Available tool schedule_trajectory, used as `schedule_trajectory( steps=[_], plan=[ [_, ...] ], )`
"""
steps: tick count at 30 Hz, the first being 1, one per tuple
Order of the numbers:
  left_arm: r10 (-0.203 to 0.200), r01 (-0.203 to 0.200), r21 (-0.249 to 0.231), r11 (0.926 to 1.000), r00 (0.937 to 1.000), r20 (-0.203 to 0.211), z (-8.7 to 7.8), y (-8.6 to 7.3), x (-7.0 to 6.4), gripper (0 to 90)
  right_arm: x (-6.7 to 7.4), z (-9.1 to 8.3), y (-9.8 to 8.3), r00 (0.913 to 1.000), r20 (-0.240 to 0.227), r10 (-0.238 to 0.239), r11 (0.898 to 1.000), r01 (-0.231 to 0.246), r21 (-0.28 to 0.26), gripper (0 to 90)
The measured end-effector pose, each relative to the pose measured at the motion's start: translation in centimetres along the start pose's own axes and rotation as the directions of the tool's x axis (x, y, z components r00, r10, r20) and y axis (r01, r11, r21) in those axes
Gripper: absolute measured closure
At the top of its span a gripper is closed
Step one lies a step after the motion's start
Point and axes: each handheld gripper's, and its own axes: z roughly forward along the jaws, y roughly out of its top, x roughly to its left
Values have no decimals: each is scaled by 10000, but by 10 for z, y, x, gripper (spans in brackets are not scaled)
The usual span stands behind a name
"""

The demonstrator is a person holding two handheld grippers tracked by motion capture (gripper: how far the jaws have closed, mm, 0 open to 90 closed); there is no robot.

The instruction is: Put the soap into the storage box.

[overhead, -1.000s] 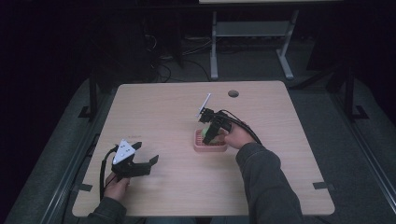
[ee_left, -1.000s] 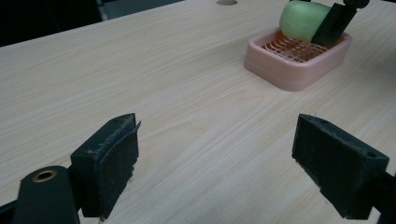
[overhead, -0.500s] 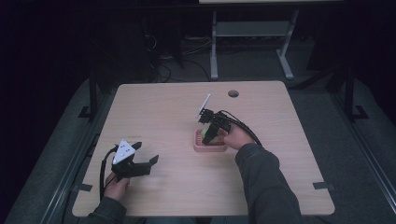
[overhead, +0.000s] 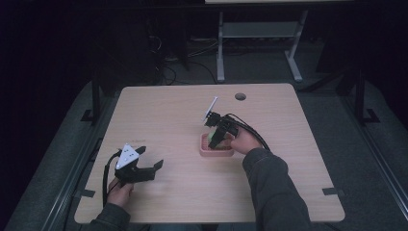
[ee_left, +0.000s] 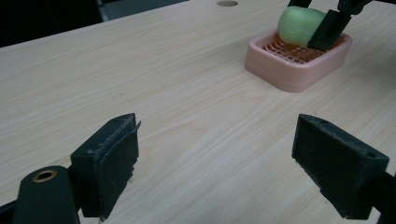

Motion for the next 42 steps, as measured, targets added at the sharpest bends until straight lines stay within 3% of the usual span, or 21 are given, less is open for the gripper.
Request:
schedule_trajectory(
  steps=[17,42],
  plan=[
    [-8,8,9,10000,10000,-34,0,0,0,143,-3,5,-6,9998,-78,207,9998,-207,5,260],
    [-15,14,-3,10000,10000,-47,1,0,0,143,-5,-3,-10,9978,-403,521,9976,-538,-440,233]
  ],
)
